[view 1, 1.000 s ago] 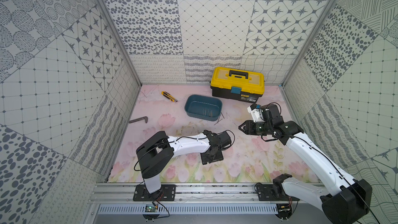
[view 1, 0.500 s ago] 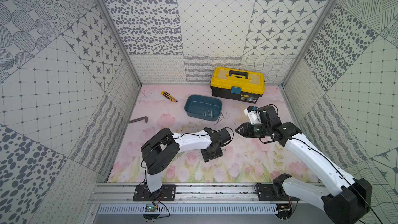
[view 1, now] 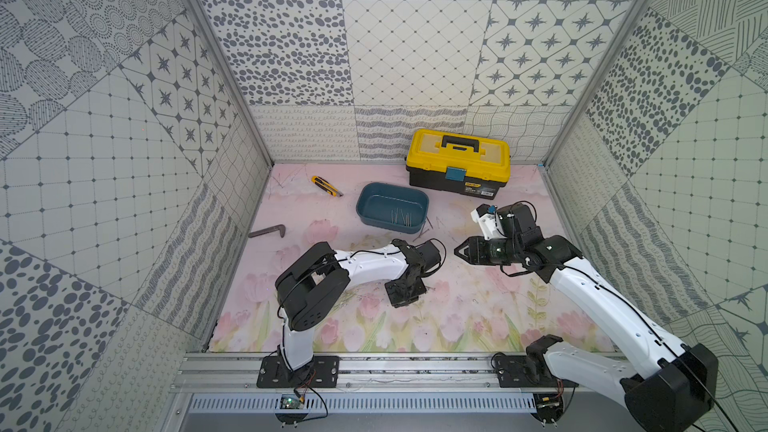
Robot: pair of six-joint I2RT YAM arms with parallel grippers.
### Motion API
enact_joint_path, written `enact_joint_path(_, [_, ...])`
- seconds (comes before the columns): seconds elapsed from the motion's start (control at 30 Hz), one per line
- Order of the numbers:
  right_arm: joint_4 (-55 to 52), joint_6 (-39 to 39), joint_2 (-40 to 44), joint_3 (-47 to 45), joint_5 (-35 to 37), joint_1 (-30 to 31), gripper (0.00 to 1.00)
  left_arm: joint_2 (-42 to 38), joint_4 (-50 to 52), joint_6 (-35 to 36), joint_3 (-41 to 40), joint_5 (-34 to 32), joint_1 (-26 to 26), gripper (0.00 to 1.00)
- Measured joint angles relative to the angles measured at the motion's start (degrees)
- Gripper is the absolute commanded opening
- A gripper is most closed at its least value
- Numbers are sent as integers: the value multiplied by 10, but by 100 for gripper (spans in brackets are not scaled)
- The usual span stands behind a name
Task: Put the nails on the desktop into the storage box
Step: Pick up the nail from the center of the board.
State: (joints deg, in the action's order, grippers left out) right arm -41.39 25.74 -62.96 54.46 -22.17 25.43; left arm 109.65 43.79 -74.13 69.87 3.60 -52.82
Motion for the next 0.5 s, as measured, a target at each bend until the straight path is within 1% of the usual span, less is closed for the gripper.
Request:
enact_joint_path(0.27, [0,8,0,0,-1,0,45,-10,-9,28,-9,10,4,0])
enact_joint_path(0.5, [0,10,0,0,2,0,52,-34,-20,62,-17,6,3,0])
